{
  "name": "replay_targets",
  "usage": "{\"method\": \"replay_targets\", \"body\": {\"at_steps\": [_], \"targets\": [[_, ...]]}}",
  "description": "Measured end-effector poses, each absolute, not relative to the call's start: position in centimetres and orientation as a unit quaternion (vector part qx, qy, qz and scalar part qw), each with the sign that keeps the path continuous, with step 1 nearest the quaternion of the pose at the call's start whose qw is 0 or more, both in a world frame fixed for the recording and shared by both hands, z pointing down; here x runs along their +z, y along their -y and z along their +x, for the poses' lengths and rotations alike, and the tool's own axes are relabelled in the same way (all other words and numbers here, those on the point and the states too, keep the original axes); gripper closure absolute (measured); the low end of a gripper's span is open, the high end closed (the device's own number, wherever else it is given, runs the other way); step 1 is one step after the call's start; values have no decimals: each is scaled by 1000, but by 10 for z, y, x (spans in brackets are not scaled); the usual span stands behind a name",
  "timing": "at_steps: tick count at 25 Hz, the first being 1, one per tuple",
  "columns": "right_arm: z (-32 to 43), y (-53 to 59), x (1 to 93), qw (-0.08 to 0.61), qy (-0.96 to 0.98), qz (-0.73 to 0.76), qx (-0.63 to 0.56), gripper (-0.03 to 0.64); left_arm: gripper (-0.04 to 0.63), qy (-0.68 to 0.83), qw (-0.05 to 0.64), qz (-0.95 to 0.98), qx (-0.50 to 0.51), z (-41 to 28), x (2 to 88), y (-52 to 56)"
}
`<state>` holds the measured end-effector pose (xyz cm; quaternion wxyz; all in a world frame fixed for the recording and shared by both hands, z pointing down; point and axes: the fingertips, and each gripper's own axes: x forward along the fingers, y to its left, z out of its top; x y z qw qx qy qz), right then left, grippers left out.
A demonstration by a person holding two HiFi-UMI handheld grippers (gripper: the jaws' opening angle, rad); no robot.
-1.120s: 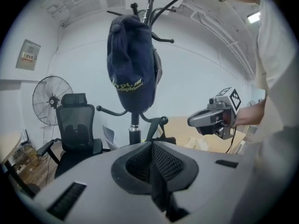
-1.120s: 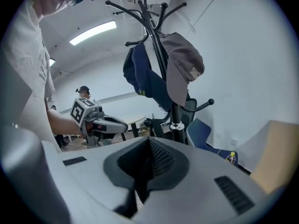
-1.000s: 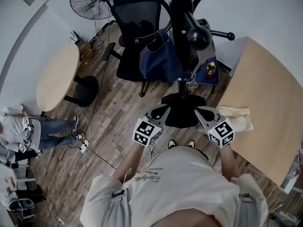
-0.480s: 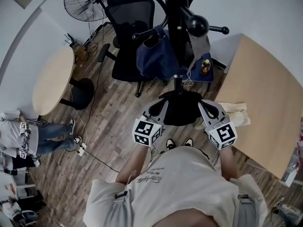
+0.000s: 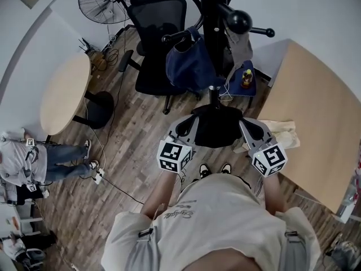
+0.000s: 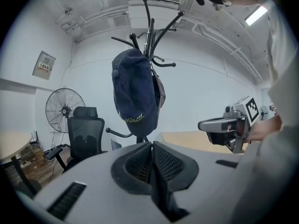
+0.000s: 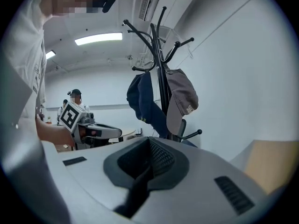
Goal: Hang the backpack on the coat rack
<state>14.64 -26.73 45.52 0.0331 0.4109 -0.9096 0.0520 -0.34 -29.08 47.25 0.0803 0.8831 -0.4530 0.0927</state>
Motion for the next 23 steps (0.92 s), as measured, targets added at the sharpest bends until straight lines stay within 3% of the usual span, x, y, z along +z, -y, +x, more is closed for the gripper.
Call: {"method": "replay_targets", "body": {"at_steps": [23], "targets": [[157, 269, 453, 28, 903, 426, 47, 623, 572, 438, 86, 891, 83, -7, 457, 282]]}}
